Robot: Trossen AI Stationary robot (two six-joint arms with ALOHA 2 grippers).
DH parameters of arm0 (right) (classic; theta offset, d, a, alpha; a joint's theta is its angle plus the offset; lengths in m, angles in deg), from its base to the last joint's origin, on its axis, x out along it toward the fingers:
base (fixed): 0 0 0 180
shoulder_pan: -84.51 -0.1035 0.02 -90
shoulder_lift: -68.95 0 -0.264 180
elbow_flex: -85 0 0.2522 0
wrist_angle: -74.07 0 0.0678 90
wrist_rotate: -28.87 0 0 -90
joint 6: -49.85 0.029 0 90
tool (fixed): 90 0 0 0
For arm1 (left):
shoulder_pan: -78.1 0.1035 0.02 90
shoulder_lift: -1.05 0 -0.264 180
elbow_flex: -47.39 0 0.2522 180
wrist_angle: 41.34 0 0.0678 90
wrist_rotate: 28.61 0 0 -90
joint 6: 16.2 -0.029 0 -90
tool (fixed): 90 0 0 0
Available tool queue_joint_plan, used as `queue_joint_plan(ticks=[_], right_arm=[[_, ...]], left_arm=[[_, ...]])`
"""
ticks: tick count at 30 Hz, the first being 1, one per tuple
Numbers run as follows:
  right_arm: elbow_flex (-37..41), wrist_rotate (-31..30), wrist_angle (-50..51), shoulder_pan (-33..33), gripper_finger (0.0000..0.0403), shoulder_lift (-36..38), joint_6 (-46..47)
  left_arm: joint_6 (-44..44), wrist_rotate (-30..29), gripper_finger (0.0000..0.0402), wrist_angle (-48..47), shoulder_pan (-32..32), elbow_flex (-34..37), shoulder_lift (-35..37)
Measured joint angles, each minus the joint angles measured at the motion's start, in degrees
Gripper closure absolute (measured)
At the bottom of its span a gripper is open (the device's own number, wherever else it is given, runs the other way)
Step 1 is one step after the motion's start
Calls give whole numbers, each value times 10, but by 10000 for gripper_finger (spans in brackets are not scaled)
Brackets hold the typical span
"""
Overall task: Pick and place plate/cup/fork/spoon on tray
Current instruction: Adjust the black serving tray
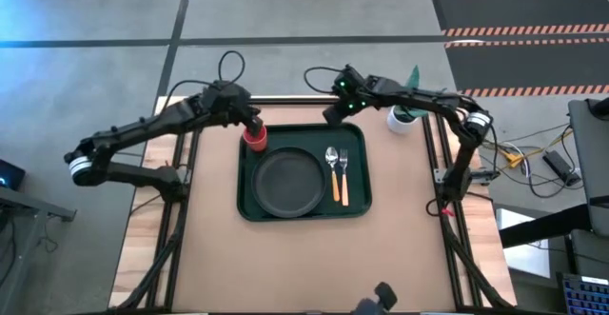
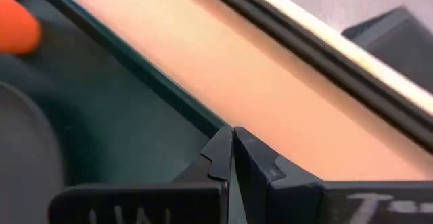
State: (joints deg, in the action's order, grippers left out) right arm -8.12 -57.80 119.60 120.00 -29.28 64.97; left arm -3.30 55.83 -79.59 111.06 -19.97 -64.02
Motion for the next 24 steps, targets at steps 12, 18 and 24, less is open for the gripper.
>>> queue_joint_plan(ticks=[12,18,24], right_arm=[[-53,64,-84,27,394,-162,-2],[-171,134,-77,24,394,-261,4],[-296,139,-2,10,394,-332,-8]], left_arm=[[-3,0,401,-2,1,-14,47],[1,0,401,-27,0,6,72],[2,-1,402,-66,0,7,89]])
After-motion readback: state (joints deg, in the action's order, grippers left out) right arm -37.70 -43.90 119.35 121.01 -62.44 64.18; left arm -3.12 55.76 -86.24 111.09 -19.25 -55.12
